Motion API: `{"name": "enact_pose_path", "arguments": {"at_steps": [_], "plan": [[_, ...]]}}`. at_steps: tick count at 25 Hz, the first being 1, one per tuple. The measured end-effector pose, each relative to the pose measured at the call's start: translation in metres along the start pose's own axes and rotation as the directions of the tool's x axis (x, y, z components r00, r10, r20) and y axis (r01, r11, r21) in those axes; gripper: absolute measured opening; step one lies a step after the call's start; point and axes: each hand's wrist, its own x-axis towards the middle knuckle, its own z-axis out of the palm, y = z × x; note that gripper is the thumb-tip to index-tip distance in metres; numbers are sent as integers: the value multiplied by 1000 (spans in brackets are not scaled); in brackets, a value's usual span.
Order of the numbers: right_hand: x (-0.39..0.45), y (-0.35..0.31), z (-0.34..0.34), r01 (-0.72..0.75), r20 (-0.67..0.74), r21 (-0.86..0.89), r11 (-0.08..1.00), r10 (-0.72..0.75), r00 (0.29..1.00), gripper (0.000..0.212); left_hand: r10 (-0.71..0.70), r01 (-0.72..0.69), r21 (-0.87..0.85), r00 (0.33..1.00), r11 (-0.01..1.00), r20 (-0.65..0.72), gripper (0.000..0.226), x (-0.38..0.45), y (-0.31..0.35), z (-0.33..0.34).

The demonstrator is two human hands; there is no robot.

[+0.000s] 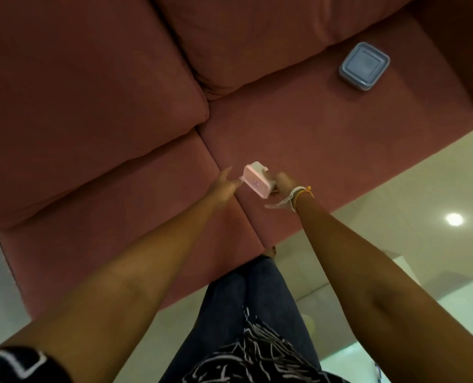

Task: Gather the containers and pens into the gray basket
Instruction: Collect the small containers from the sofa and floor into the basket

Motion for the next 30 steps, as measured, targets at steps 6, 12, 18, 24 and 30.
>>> {"name": "enact_pose_path", "arguments": {"at_steps": [6, 12, 18, 24, 30], "plan": [[-80, 35, 20, -116, 171, 157, 981, 89, 981, 50, 24, -3, -118, 984, 993, 175, 34, -80, 2, -8], [-116, 107, 80, 47, -6, 174, 984, -47, 999, 34, 173, -184, 38, 965, 982, 198, 30, -112, -56, -34], [-134, 232, 161, 115, -142, 308, 944, -74, 987, 14, 215, -316, 279, 916, 907, 338, 31, -134, -153, -57], [-174, 367, 214, 210, -302, 511, 834, -55, 952, 13, 128, -376, 408, 846, 832, 517, 26, -182, -245, -38], [-207, 482, 247, 289, -398, 687, 667, 13, 917, 20, 28, -447, 511, 772, 735, 635, 6, -248, -314, -5]]}}
